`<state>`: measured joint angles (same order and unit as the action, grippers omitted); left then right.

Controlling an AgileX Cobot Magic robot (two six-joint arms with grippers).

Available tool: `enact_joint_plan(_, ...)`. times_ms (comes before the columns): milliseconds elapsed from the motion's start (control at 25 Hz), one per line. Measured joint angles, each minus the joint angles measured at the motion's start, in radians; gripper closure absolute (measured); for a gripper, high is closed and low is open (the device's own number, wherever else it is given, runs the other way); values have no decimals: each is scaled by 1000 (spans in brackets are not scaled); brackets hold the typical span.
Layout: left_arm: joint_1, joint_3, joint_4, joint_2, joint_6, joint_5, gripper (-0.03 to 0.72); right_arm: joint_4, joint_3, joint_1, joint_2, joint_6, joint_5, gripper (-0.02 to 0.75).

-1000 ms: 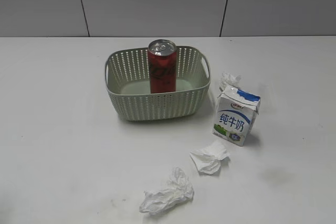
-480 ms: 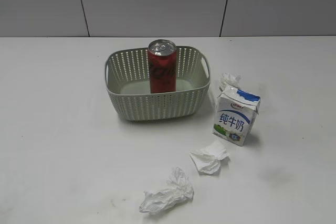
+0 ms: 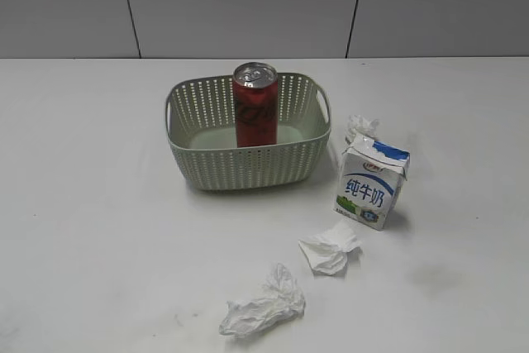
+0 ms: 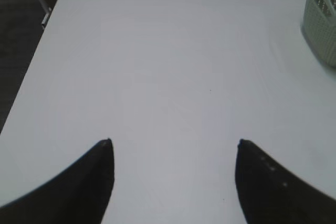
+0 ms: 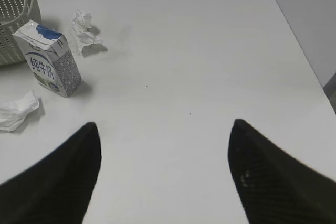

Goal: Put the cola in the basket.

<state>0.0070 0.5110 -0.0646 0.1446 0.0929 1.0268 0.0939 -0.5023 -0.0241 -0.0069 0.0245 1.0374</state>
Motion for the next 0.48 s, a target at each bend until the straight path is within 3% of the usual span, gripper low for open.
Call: enact_joint_plan(480,0,-1,2,-143,0,6,137,0,0,0,0,0,0,167)
